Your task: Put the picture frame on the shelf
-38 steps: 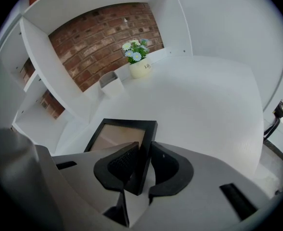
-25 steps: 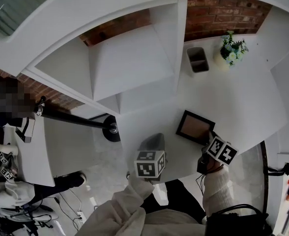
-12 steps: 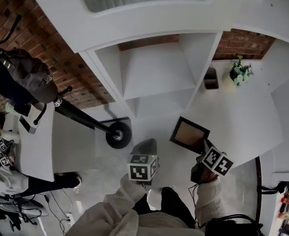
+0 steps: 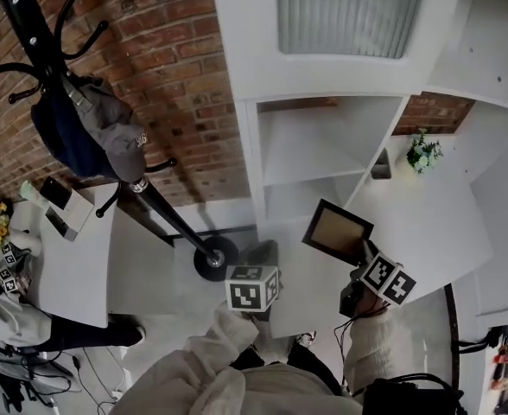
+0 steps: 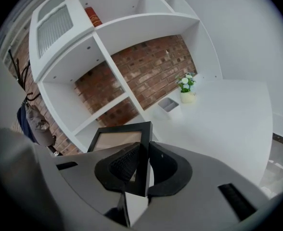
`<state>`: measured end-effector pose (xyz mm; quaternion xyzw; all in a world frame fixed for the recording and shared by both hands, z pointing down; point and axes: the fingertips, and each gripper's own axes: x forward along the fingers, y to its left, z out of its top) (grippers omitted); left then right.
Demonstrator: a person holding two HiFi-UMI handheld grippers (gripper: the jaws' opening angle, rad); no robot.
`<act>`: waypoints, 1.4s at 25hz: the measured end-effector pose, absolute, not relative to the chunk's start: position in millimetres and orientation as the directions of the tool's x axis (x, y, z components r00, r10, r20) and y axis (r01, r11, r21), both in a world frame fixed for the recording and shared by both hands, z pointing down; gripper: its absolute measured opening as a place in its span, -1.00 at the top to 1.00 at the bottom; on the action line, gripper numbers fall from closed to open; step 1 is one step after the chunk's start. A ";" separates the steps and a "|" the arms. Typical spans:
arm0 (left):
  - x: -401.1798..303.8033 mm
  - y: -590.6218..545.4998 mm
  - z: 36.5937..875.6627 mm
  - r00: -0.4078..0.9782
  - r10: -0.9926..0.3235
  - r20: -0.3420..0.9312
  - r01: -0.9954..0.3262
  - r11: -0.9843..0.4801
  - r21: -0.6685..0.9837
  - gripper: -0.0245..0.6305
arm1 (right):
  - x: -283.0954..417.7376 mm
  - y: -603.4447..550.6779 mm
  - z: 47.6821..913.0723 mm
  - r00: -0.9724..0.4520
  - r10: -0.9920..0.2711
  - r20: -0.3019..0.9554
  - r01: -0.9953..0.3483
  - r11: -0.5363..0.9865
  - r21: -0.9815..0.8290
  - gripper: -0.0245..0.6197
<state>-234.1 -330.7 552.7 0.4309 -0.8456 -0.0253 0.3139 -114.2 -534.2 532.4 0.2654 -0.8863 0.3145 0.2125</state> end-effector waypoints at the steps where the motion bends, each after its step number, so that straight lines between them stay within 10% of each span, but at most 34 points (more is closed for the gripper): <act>1: -237.4 -327.1 548.1 -0.435 -0.746 0.504 -0.712 0.627 0.315 0.90 | -118.7 -531.5 525.9 -0.775 -0.340 0.532 -0.598 0.666 -0.446 0.69; 35: -327.9 -264.3 454.9 -0.655 -0.692 0.303 -0.621 0.722 0.305 0.90 | -248.3 -499.7 420.4 -0.889 -0.274 0.367 -0.422 0.802 -0.423 0.69</act>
